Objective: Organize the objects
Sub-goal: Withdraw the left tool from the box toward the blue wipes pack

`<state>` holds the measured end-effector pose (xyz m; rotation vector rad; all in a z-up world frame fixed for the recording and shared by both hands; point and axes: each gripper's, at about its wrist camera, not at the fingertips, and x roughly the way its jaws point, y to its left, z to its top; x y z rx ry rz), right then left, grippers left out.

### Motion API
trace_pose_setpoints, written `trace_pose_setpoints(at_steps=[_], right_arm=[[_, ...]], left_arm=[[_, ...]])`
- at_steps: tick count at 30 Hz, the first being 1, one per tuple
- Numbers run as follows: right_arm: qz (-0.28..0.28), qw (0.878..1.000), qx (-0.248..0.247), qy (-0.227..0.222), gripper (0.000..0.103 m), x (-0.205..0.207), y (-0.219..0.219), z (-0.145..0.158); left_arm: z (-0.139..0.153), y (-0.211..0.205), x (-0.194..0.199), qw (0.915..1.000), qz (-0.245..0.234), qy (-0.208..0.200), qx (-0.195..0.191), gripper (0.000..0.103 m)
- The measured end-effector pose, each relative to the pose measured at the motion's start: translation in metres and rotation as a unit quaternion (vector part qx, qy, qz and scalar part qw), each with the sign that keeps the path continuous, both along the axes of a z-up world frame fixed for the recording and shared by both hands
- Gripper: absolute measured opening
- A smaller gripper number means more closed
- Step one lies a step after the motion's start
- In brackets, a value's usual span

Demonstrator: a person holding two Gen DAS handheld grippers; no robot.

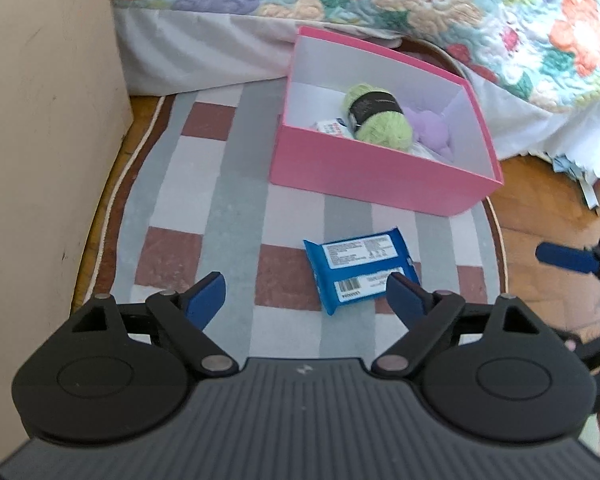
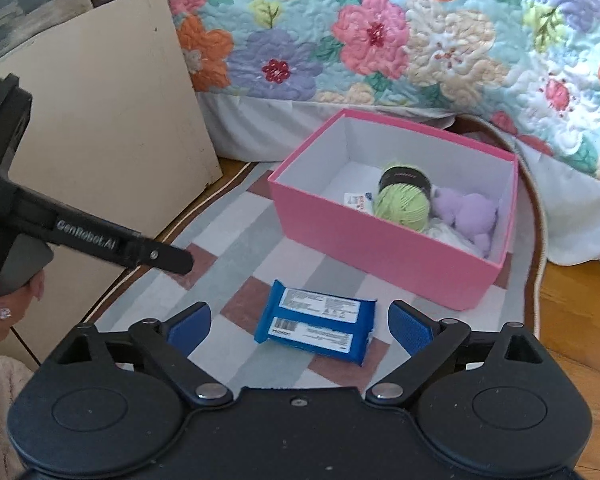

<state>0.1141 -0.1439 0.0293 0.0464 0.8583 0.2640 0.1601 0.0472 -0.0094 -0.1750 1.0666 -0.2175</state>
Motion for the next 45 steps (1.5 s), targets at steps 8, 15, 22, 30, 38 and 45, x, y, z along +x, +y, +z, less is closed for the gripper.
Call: trace_pose_setpoints(at_steps=[8,15,22,30,38,45], right_arm=[[0.010,1.000,-0.022,-0.001,0.097,0.000,0.005,-0.015],[0.024,0.998,-0.003,-0.057,0.097,-0.004,0.004,-0.015],[0.019,0.997,-0.001,-0.070,0.097,0.002,0.004,-0.025],[-0.042,0.998,0.048,-0.016,0.097,0.023,-0.018,-0.057],[-0.044,0.996,0.069,0.038,0.097,0.035,-0.016,-0.085],[-0.044,0.998,0.028,0.024,0.097,0.039,-0.009,-0.100]], left_arm=[[-0.027,0.000,0.003,1.0000,-0.001,0.006,0.005,0.090],[-0.050,0.002,0.009,0.9997,0.003,0.024,0.003,0.090],[-0.061,0.003,0.013,0.9995,0.006,0.029,-0.011,0.090],[-0.080,0.001,0.021,0.9966,0.017,0.025,-0.077,0.090],[-0.105,-0.001,0.029,0.9949,0.024,0.045,-0.088,0.089],[-0.114,-0.009,0.033,0.9949,0.015,0.036,-0.093,0.086]])
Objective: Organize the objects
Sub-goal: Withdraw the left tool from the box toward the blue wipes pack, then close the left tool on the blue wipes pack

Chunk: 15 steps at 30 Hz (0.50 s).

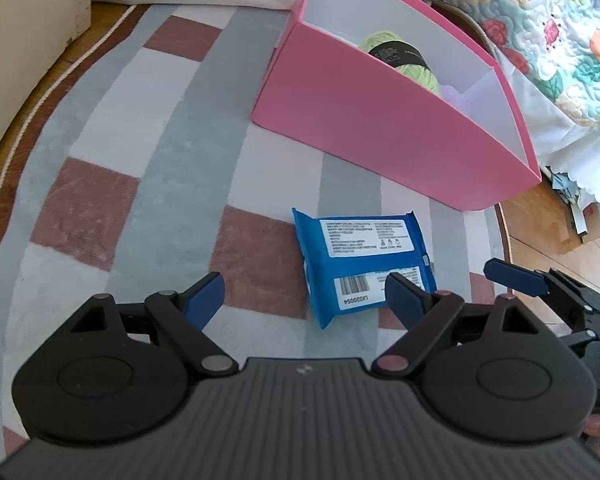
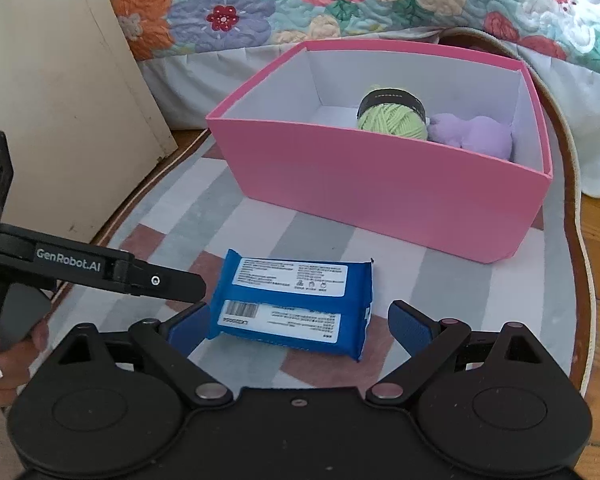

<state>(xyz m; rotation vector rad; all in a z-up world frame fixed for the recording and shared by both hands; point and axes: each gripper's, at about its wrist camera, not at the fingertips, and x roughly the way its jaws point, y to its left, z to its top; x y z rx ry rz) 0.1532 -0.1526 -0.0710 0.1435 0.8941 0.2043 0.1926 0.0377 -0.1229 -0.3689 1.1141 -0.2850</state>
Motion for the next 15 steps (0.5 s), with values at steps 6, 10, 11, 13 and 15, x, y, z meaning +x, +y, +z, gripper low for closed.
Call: trace_pose_setpoints(at_steps=[6,10,11,13,15], right_arm=[[-0.005,1.000,-0.007,0.000,0.095,0.007,-0.005,-0.015],[-0.029,0.999,0.024,0.013,0.091,0.013,-0.017,-0.025],[-0.033,0.999,0.031,0.015,0.090,0.014,-0.019,-0.027],[-0.041,0.998,0.046,0.024,0.083,0.017,-0.023,-0.033],[-0.045,0.996,0.061,0.037,0.074,0.019,-0.026,-0.039]], left_arm=[[-0.006,-0.008,0.004,1.0000,-0.005,-0.006,0.000,0.069],[-0.013,-0.011,0.008,1.0000,-0.003,-0.006,0.002,0.057],[-0.015,-0.012,0.009,1.0000,-0.002,-0.006,0.002,0.056],[-0.019,-0.015,0.010,1.0000,-0.001,-0.005,0.006,0.050],[-0.023,-0.019,0.011,0.9998,-0.004,-0.004,0.019,0.041]])
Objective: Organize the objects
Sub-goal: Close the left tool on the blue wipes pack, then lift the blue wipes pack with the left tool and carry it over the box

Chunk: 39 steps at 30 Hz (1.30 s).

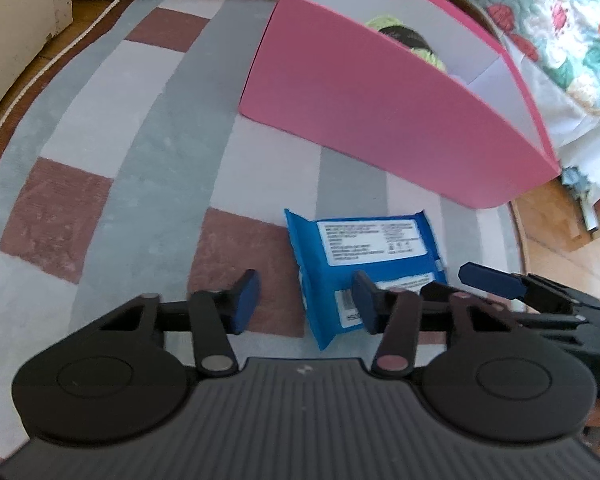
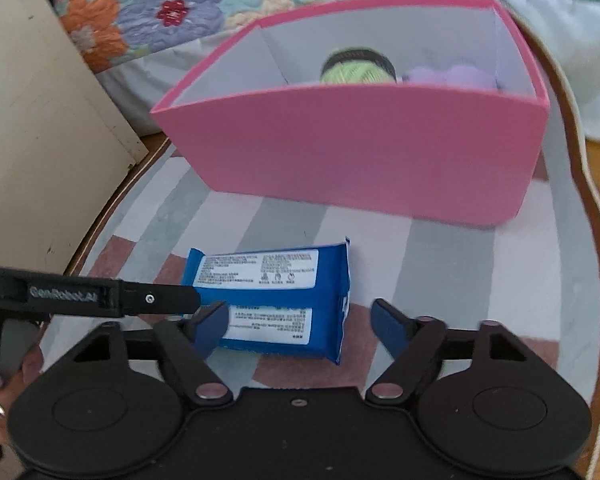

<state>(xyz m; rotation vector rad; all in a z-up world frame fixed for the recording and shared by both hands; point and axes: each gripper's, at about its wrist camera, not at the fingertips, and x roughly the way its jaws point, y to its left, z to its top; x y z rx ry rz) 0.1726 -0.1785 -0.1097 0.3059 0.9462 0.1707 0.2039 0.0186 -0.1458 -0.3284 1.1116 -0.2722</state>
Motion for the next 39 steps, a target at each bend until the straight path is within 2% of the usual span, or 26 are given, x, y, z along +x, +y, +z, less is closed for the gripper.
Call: trace_pose_setpoints(at_steps=[2,4,9,12,13,17,20,28,34,37,39], right_arm=[[-0.002,1.000,0.013,0.009,0.065,0.000,-0.001,-0.005],[-0.001,1.000,0.020,0.018,0.053,0.001,-0.001,-0.010],[-0.004,1.000,0.017,0.020,0.041,-0.002,0.000,-0.010],[-0.002,1.000,0.014,0.023,0.040,0.000,0.000,-0.010],[-0.002,1.000,0.014,0.023,0.040,0.002,-0.001,-0.011],[-0.018,0.999,0.021,0.015,0.042,0.006,-0.007,-0.013],[-0.024,0.999,0.039,0.015,0.042,0.005,-0.006,-0.017],[-0.012,1.000,-0.008,-0.001,0.039,0.002,0.008,-0.011],[0.016,0.997,-0.073,-0.029,0.039,-0.009,0.029,0.001],[0.021,0.997,-0.076,-0.026,0.039,-0.014,0.033,0.007],[0.023,0.996,-0.081,-0.028,0.039,-0.019,0.033,0.011]], left_arm=[[-0.001,-0.005,0.000,0.9999,-0.007,-0.002,0.013,0.038],[0.000,-0.006,0.000,0.9999,-0.010,0.000,0.010,0.026],[-0.001,-0.006,-0.001,1.0000,-0.006,0.002,-0.003,0.021],[-0.003,-0.005,-0.001,1.0000,0.001,0.001,-0.008,0.021],[-0.004,-0.006,0.000,1.0000,0.002,-0.001,-0.005,0.024],[-0.002,-0.017,0.000,0.9996,-0.005,-0.014,0.024,0.021],[-0.003,-0.014,-0.002,0.9998,0.003,-0.019,0.007,0.020],[-0.003,-0.013,-0.002,0.9998,0.006,-0.014,-0.010,0.015],[-0.002,-0.007,-0.005,0.9994,0.018,-0.001,-0.030,0.015],[0.003,-0.005,-0.008,0.9992,0.019,-0.003,-0.034,0.015],[0.004,-0.002,-0.009,0.9985,0.015,0.005,-0.052,0.015]])
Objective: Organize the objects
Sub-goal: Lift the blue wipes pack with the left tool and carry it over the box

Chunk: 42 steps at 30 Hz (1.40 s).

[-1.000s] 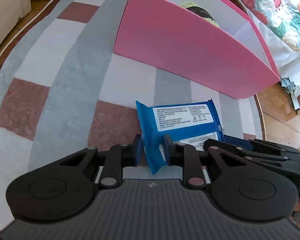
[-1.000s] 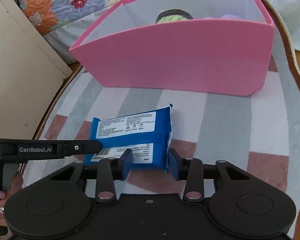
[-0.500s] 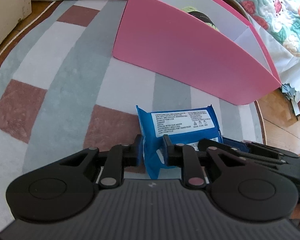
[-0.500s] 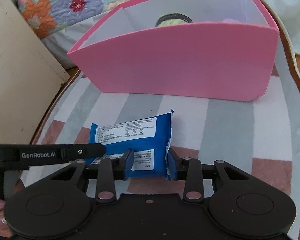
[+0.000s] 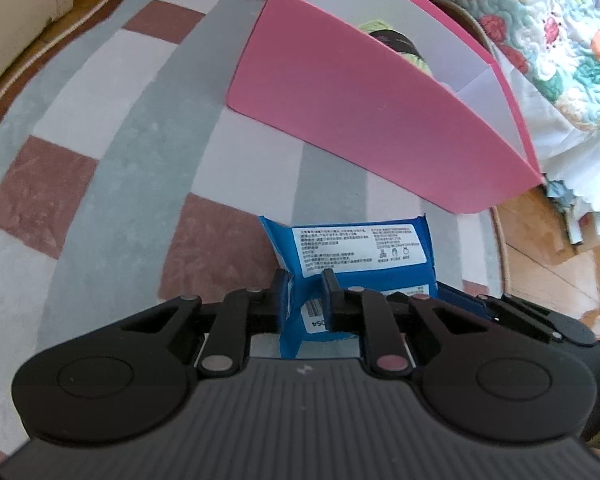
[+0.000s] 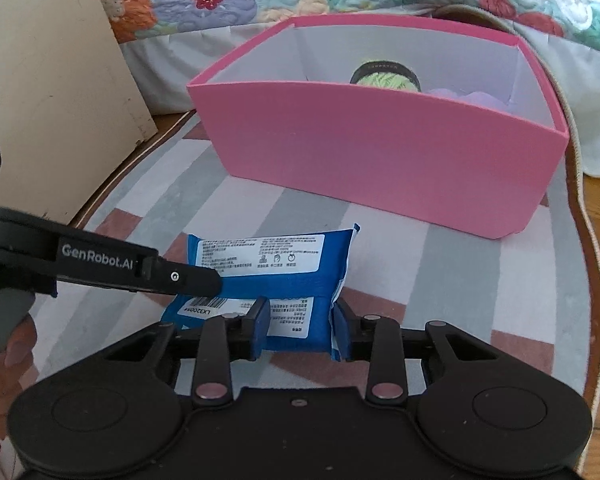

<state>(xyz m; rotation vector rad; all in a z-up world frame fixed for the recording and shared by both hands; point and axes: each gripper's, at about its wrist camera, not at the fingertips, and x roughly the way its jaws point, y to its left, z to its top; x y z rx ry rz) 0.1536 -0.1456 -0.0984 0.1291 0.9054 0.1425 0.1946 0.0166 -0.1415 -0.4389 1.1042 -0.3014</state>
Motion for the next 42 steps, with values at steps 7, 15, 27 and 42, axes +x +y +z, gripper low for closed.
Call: trace_pose_setpoints(at_steps=[7,15,27,42], right_arm=[[0.004,1.000,0.005,-0.003,0.040,-0.012,-0.002,0.013],[0.006,1.000,0.028,0.006,0.044,-0.035,-0.008,0.027],[0.016,0.999,0.018,-0.024,0.050,-0.058,-0.014,0.059],[0.033,0.998,-0.008,-0.043,0.060,-0.075,-0.007,0.105]], left_arm=[[0.008,0.007,-0.004,0.9994,-0.006,0.008,-0.034,0.015],[0.030,-0.005,-0.028,0.9993,-0.036,-0.002,-0.013,0.015],[0.075,-0.022,-0.050,0.9974,-0.039,-0.061,0.003,0.016],[0.131,-0.030,-0.067,0.9940,-0.041,-0.101,0.007,0.016]])
